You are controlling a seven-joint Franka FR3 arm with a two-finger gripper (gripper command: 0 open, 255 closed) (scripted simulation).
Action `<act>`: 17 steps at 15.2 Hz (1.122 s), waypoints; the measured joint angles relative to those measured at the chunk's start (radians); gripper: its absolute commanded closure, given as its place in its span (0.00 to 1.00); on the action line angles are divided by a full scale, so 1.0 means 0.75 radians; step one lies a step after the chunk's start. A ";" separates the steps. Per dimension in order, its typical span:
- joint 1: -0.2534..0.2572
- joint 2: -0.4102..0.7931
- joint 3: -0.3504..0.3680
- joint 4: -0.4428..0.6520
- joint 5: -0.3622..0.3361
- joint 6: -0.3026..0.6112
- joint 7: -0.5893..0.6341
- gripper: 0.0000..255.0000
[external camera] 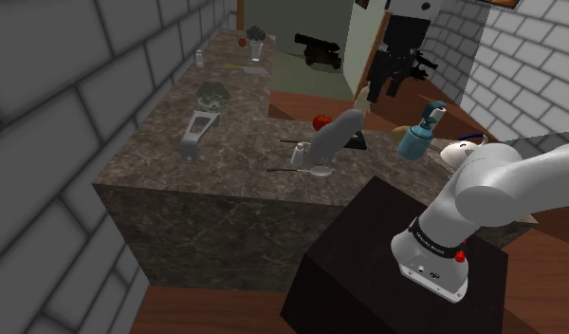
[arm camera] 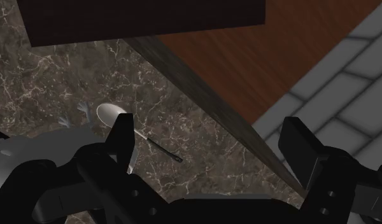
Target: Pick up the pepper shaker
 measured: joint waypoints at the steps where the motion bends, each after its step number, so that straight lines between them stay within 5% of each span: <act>1: 0.000 0.000 0.000 0.000 0.000 0.000 0.000 0.00; 17: -0.090 0.516 -0.071 -0.145 -0.046 0.699 -0.069 0.00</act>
